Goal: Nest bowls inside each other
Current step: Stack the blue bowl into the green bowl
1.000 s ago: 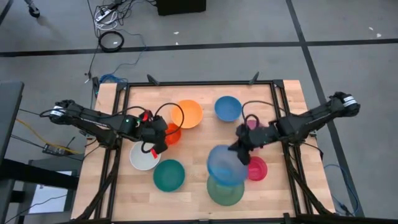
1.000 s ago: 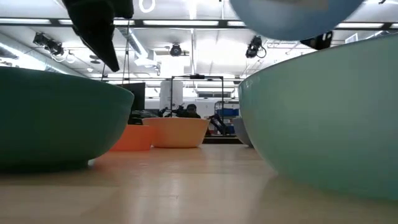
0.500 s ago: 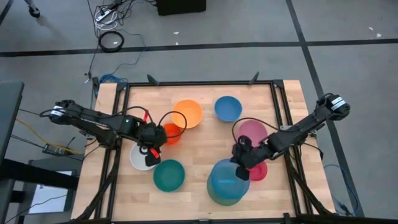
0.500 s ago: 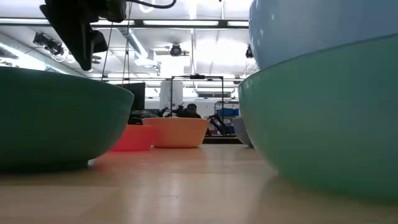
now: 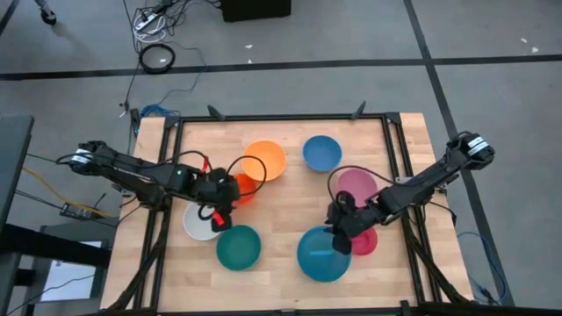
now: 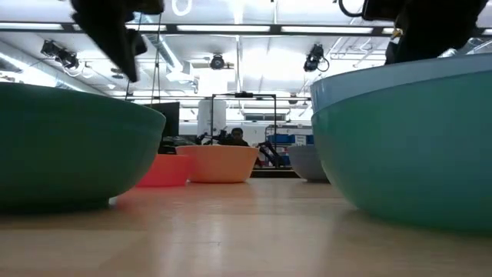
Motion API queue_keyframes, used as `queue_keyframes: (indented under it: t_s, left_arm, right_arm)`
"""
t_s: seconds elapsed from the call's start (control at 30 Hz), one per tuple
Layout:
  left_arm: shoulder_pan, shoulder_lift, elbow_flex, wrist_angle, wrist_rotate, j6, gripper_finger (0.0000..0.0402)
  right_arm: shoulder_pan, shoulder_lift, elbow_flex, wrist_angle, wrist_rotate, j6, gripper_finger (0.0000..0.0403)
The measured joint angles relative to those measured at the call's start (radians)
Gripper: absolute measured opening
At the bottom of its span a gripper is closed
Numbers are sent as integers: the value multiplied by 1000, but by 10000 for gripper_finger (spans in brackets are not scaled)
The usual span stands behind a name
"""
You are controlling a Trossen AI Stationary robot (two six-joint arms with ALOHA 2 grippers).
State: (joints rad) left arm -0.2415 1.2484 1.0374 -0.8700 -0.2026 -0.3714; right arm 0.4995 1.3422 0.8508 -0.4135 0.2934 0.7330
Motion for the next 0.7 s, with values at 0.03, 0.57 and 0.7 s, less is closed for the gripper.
queue_keyframes:
  t_s: [0.03, 0.57, 0.7]
  left_arm:
    - [4, 0, 0, 23, -29, 22, 131]
    - [26, 8, 0, 182, -331, 265, 131]
    - [26, 8, 0, 181, -331, 264, 131]
  right_arm:
    - [0, -12, 0, 3, 0, 1, 119]
    - [-8, -32, 0, 12, 100, -14, 130]
    - [-3, 51, 0, 15, 98, 20, 128]
